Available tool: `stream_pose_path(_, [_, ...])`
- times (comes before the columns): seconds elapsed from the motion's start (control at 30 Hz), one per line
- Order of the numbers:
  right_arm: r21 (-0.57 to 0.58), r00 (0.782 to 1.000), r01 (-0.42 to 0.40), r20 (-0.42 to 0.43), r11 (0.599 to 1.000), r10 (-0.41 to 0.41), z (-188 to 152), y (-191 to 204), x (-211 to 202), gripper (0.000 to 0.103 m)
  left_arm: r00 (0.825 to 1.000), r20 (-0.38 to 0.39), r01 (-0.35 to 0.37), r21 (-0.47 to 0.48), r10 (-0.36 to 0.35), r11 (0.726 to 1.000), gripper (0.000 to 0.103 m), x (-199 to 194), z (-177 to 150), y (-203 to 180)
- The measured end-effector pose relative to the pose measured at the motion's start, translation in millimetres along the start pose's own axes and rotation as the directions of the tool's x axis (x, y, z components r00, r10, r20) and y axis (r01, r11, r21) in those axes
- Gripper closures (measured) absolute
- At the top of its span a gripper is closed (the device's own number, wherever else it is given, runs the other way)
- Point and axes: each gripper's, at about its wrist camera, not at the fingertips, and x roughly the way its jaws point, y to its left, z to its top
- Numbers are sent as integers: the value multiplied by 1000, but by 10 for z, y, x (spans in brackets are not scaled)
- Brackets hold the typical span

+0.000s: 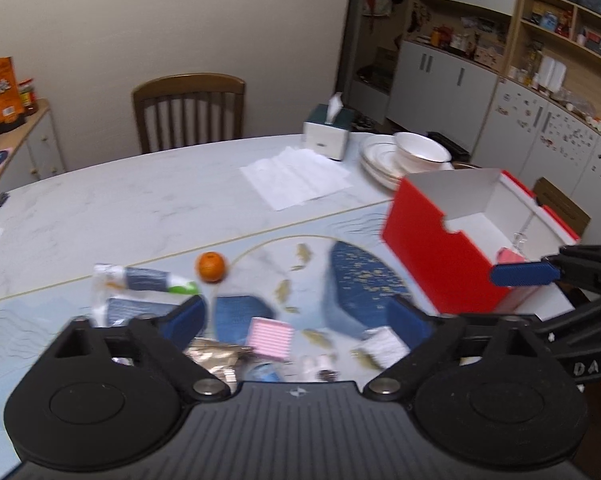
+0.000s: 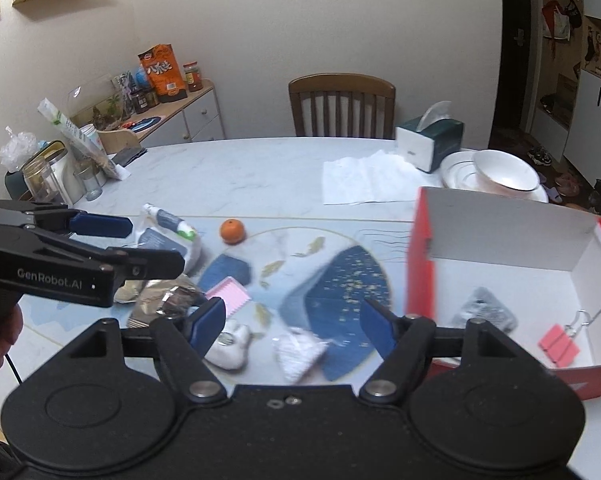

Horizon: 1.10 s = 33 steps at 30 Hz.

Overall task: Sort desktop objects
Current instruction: 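Withdraw both tools from the box back over the table, then grasp the blueberry bread bag with the left tool while the right tool grasps the white bead bag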

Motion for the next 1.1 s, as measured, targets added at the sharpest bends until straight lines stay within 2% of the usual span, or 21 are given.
stream_pose_path(0.27, [-18,1000,-10,-16,1000,10,-38,401,252,28,998,-28,-62,-22,62,998,0,49,-143,445])
stream_pose_path(0.57, [-36,999,13,-42,999,-15,-69,620,518,28,986,-70,-155,-28,153,987,0,215,-339,822])
stream_pose_path(0.8, [-57,995,54,-79,997,-58,-150,667,744,28,972,-107,-213,-11,210,977,0,387,-463,1001])
stream_pose_path(1.1, [-37,984,143,-104,989,-147,-220,473,863,28,960,-139,-247,-9,243,969,0,546,-533,1163])
